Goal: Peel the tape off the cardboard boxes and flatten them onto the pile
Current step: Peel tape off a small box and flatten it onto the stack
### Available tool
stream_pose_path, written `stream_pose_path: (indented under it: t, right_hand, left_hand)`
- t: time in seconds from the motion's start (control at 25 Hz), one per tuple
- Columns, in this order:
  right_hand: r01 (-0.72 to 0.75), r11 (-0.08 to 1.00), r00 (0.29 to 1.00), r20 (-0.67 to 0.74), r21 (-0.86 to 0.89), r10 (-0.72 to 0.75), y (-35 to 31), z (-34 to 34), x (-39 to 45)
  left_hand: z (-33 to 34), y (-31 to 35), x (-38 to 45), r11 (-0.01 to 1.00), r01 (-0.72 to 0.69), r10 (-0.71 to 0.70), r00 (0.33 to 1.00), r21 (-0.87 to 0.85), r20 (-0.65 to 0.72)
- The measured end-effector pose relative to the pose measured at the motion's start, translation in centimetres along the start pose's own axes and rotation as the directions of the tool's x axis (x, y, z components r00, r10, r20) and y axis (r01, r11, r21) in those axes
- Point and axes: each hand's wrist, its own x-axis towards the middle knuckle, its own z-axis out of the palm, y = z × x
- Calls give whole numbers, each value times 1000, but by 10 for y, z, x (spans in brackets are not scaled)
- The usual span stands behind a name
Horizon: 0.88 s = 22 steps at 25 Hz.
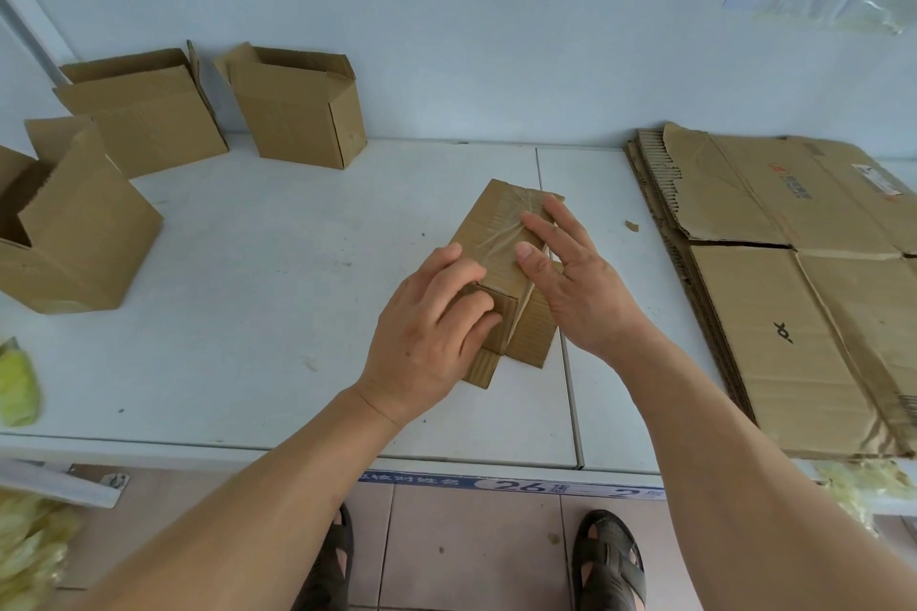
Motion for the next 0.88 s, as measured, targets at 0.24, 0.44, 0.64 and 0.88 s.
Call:
stream_pose_path:
  t: [0.24,0.44,0.64,0.88]
  right_hand:
    - [-3,1000,1000,-9,13,3,1,1,2]
    - [-1,1000,1000,-4,19,1,2,0,2]
    - [-4,999,1000,-4,35,4,2,1,2]
    - [0,999,1000,-18,40,1,1,2,1]
  left_hand:
    - [7,15,-1,994,101,-101,995,-43,8]
    - [9,20,0,987,148,-149,989,-68,-8]
    - [5,11,0,996,84,-84,996,12,-10]
    - [3,12,1,995,9,-9,1000,104,3]
